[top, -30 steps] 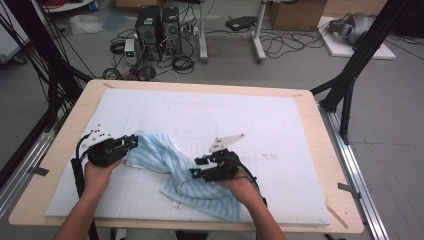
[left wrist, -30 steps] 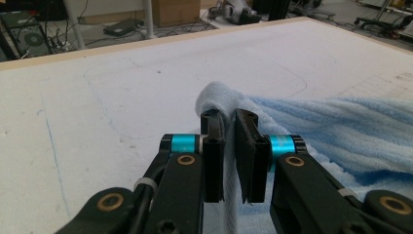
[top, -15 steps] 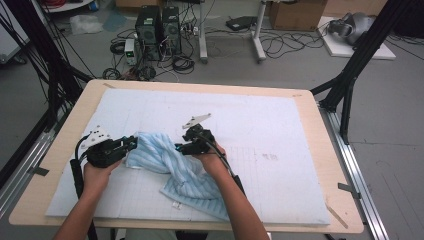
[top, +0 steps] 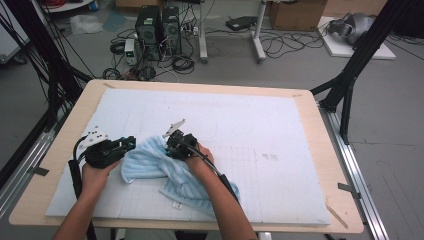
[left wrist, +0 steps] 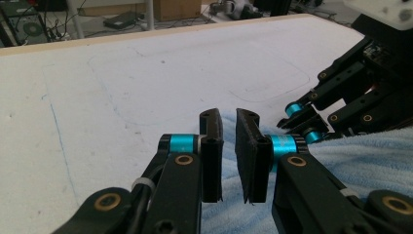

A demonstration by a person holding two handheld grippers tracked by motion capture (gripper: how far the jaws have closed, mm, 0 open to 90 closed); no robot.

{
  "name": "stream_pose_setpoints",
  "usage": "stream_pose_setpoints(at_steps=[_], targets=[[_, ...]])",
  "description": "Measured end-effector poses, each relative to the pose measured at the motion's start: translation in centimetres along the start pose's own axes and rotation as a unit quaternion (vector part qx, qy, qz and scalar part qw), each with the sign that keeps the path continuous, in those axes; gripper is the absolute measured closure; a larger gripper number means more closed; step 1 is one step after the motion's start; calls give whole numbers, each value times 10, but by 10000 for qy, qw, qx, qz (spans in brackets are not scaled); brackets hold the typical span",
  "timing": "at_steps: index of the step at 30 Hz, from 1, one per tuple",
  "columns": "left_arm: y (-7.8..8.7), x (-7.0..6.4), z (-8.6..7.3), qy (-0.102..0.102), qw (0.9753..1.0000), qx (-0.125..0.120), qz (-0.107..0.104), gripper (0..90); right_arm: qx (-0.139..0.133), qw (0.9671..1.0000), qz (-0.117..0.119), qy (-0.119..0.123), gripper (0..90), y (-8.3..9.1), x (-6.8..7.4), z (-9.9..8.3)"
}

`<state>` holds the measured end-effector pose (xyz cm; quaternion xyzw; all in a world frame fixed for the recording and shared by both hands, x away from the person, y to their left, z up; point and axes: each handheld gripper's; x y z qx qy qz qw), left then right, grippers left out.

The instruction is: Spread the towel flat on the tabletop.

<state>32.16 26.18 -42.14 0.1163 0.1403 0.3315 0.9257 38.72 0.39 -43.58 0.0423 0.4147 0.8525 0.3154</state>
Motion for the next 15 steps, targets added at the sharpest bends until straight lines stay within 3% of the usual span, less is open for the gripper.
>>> stream_pose_setpoints(at_steps=[1,2,3,4,5,7,8,10,11,12,13,15], targets=[[0,0,0,-1,10000,-2,5,805,0,10000,0,0,841,0,0,0],[0,0,0,-5,10000,2,-2,804,3,9994,-279,200,848,1,1,1],[0,0,0,5,10000,-5,0,804,54,9989,-392,246,849,3,0,1],[0,0,0,35,10000,-21,-1,804,54,9989,-392,246,849,3,0,1],[1,0,0,34,10000,-42,-3,794,106,9973,-705,194,849,7,-10,-2],[1,0,0,38,10000,-42,-2,775,102,9954,-957,43,850,14,-22,-6],[1,0,0,43,10000,-37,14,775,102,9954,-957,43,850,14,-22,-6],[0,0,0,71,10000,-45,15,738,115,9893,-1429,-281,849,27,-47,-16],[0,0,0,95,9999,-53,28,738,115,9893,-1429,-281,849,27,-47,-16],[-1,0,0,104,9999,-47,27,721,161,9824,-1788,-521,849,37,-66,-24],[-1,0,0,112,9999,-52,37,721,161,9824,-1788,-521,849,37,-66,-24],[-1,-1,0,124,9999,-52,33,708,175,9758,-2058,-717,849,44,-80,-31]])
Point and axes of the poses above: each handheld gripper's, and its own axes: y roughly backward along the jaws, z roughly out of its top, x roughly to its left, and after that the axes turned 13 degrees about -z, right-handed
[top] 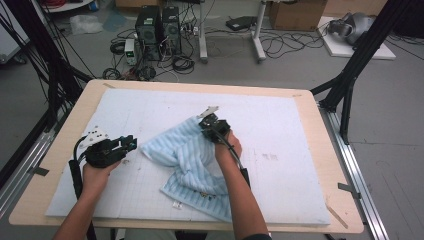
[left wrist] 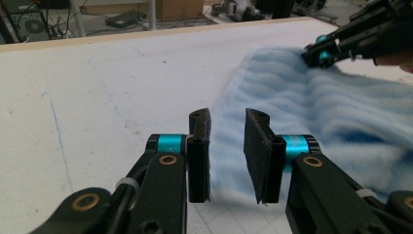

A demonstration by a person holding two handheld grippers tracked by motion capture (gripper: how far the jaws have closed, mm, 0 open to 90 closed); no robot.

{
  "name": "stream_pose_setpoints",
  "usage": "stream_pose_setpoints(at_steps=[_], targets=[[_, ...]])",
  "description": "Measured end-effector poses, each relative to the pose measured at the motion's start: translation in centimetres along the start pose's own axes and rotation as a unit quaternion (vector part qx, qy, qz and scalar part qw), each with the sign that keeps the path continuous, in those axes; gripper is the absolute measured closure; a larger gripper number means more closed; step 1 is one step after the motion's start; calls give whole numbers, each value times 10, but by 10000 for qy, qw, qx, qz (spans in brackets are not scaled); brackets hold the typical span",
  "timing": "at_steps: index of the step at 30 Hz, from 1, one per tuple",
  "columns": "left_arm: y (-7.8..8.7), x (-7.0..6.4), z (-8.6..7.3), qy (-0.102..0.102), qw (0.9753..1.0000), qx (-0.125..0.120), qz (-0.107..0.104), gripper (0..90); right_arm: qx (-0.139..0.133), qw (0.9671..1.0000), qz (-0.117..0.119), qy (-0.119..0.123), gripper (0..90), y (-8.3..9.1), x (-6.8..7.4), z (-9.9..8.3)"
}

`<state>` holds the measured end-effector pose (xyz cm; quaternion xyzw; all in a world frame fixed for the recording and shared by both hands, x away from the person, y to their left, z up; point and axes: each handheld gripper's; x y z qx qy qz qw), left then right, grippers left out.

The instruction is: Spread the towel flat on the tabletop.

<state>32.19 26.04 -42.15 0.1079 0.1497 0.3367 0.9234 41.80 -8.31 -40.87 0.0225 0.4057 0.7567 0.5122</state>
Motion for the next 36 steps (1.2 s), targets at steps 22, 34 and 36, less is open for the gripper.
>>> stream_pose_setpoints(at_steps=[22,34,36], targets=[[-21,-11,-4,168,9990,141,-377,438,-453,9872,-682,-1372,473,47,-83,-73],[-43,-21,0,299,9973,153,-660,334,-781,9916,-192,-1014,352,92,-62,-128],[-48,-22,3,333,9969,152,-689,335,-772,9924,-198,-938,343,95,-59,-136]])
Point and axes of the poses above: each handheld gripper's, and its own axes: y roughly backward along the jaws, z roughly out of its top, x roughly to its left, and after that the axes turned 13 degrees about -z, right-handed
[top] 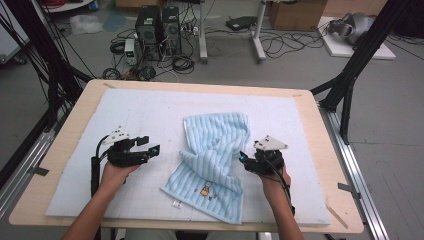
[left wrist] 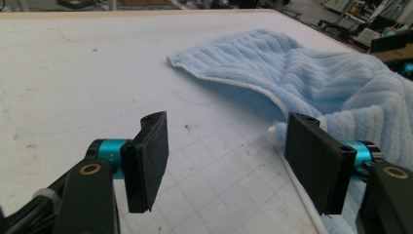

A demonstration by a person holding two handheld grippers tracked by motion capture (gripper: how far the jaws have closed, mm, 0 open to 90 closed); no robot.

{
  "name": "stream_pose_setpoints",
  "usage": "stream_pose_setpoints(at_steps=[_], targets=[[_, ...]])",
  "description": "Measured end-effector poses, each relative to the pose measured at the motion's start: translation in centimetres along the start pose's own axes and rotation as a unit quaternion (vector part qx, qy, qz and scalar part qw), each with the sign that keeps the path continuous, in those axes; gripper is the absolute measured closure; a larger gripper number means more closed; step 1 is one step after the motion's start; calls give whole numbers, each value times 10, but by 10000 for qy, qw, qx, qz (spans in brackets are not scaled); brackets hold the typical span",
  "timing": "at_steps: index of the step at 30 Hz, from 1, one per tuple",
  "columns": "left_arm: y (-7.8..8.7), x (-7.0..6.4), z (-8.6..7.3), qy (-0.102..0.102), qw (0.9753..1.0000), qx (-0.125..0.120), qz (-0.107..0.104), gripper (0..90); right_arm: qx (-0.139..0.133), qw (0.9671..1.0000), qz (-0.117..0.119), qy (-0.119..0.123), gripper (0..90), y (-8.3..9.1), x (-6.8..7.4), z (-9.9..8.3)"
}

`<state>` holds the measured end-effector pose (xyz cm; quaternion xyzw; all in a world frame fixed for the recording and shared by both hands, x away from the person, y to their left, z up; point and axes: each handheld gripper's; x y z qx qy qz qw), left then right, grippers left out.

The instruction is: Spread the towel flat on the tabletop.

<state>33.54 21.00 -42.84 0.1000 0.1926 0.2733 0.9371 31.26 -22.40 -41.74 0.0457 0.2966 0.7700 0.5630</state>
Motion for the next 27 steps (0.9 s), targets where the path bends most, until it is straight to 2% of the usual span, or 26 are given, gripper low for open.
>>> stream_pose_setpoints(at_steps=[2,9,11,12,16,20,21,24,27], targets=[[-6,-1,5,33,10000,-9,-40,336,-34,9999,119,-19,333,4,1,-9],[-38,-6,26,3,9998,137,-156,338,-158,9997,165,-38,317,6,-2,-10],[-46,-8,28,4,9998,126,-162,336,-174,9996,215,-60,314,7,-1,-10],[-50,-8,30,35,9997,175,-166,330,-290,9990,318,-113,306,8,-2,-10],[-67,-10,31,68,9993,341,-155,322,-407,9981,415,-181,301,11,-4,-10],[-86,-14,33,57,9987,480,-168,309,-414,9978,429,-286,297,10,-7,-11],[-89,-14,33,68,9982,566,-177,312,-410,9978,420,-308,297,10,-8,-12],[-106,-18,34,-65,9961,868,-160,316,-398,9977,434,-340,297,9,-9,-12],[-121,-19,34,-186,9928,1179,7,318,-371,9977,447,-360,297,8,-9,-13]])
Point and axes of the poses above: each handheld gripper's, and its own axes: y roughly backward along the jaws, z roughly out of its top, x roughly to its left, and after that the axes turned 13 degrees about -z, right-handed
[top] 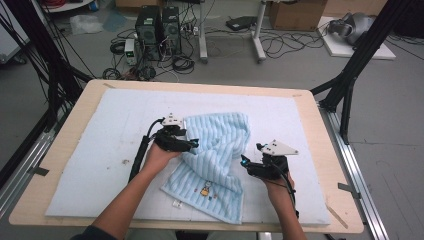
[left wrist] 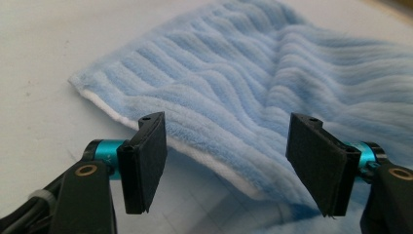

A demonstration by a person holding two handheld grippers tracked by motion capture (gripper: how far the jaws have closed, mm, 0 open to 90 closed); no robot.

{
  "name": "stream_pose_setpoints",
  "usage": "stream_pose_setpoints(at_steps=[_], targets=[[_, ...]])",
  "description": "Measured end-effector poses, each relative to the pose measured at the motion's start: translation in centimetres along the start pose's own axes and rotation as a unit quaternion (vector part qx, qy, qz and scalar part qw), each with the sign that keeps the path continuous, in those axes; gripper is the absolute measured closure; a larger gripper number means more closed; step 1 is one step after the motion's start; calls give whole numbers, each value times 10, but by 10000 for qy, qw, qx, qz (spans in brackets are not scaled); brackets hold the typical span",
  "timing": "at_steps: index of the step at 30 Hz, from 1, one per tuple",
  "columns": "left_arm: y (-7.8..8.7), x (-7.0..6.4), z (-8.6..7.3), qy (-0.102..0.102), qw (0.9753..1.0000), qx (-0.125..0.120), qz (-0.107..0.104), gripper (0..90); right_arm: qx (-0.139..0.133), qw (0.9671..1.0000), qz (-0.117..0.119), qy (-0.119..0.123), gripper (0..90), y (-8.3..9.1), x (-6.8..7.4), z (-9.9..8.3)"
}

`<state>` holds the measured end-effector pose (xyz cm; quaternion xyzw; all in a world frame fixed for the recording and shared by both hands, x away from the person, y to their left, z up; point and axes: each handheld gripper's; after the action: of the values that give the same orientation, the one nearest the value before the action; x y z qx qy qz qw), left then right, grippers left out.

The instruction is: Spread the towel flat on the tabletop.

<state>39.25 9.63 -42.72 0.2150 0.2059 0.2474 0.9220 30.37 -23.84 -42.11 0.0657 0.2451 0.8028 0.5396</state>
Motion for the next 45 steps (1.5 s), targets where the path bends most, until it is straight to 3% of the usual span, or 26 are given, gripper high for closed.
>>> stream_pose_setpoints(at_steps=[3,5,6,8,9,10,12,16,17,21,25,28,31,33,35,37,39,42,45], targets=[[-13,3,-1,-21,9996,236,158,327,5,10000,-1,26,297,0,0,0],[-21,5,-3,-85,9980,537,332,332,45,10000,14,19,297,0,1,-1],[-23,6,-4,-97,9978,551,346,338,56,10000,6,22,297,0,0,-2],[-25,6,-5,-209,9974,633,273,459,57,10000,-3,42,297,-1,0,-3],[-26,7,-5,-271,9973,627,275,620,76,10000,-13,14,297,-1,0,-3],[-25,7,-5,-317,9972,631,261,620,76,10000,-13,14,297,-1,0,-3],[-22,10,-5,-276,9977,584,222,798,92,10000,-8,-10,297,-1,-1,-4],[-8,22,-4,-253,9973,472,511,842,83,10000,0,-17,297,0,0,-4],[-5,25,-4,-241,9969,451,597,842,83,10000,0,-17,297,0,0,-4],[18,47,-7,212,9961,69,857,843,102,9999,5,-6,298,-1,0,-5],[31,61,-10,284,9933,-90,1116,844,127,9999,5,9,298,-2,1,-6],[41,70,-11,328,9891,-238,1413,849,126,9999,1,-11,298,-2,1,-6],[48,79,-13,405,9864,-440,1532,849,138,9999,14,-52,298,-4,2,-5],[51,82,-15,547,9848,-600,1534,801,162,9998,1,-98,301,-6,3,-5],[53,82,-16,697,9831,-735,1526,597,166,9997,54,-191,321,-8,4,-4],[56,79,-18,675,9837,-757,1485,449,207,9992,111,-319,345,-18,4,0],[59,76,-21,661,9843,-827,1410,429,221,9991,143,-336,361,-20,4,2],[67,70,-28,608,9849,-937,1325,407,266,9986,307,-325,464,-33,7,13],[71,67,-31,699,9884,-801,1084,359,483,9971,531,-237,494,-60,16,28]])
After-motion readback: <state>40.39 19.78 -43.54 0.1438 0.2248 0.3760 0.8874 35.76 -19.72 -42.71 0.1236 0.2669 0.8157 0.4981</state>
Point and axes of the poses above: each handheld gripper's, and its own axes: y roughly backward along the jaws, z roughly out of its top, x roughly to its left, and after that the axes turned 13 degrees about -z, right-handed
